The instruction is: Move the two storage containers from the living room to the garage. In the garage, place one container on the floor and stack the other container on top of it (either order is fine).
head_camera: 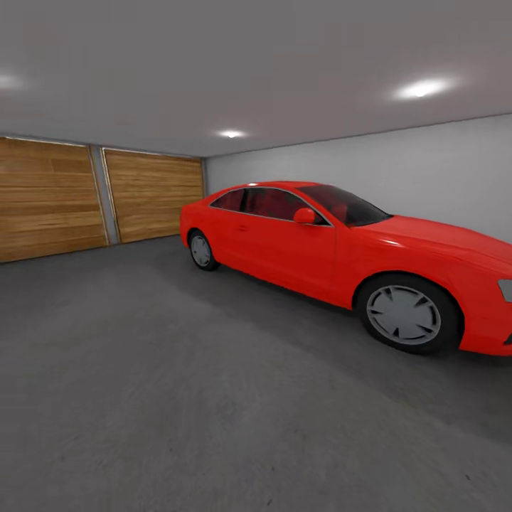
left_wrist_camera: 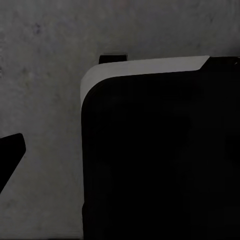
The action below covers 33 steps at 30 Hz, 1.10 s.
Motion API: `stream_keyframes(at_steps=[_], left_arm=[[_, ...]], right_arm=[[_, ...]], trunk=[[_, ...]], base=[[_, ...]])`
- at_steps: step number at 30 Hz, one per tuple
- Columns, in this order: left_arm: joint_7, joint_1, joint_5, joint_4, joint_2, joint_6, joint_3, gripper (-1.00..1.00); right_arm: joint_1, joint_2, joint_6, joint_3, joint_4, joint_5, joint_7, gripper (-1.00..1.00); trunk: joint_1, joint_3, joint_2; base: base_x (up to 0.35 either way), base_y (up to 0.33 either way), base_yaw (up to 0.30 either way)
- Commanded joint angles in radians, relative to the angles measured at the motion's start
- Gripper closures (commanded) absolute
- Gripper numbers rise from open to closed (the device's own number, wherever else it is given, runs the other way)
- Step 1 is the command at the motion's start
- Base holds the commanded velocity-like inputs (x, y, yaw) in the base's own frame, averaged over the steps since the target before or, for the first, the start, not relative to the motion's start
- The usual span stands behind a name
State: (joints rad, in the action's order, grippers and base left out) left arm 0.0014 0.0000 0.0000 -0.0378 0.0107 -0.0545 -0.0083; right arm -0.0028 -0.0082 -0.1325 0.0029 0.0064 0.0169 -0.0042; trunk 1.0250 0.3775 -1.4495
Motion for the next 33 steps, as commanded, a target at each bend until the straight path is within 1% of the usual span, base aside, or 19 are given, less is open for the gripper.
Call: stream_keyframes(at_steps=[1,33], left_arm=[[0.000,0.000,0.000,-0.001,0.000,-0.002,-0.001,-1.00],[0.000,0.000,0.000,-0.001,0.000,-0.002,-0.001,-1.00]], right_arm=[[0.000,0.000,-0.003,0.000,0.001,0.002,0.000,-1.00],[0.000,-0.002,-0.004,0.000,0.001,0.001,0.005,-1.00]], trunk=[[0.000,0.001,-0.001],[0.000,0.001,-0.001]], base=[[0.000,0.000,0.300],[0.000,0.000,0.300]])
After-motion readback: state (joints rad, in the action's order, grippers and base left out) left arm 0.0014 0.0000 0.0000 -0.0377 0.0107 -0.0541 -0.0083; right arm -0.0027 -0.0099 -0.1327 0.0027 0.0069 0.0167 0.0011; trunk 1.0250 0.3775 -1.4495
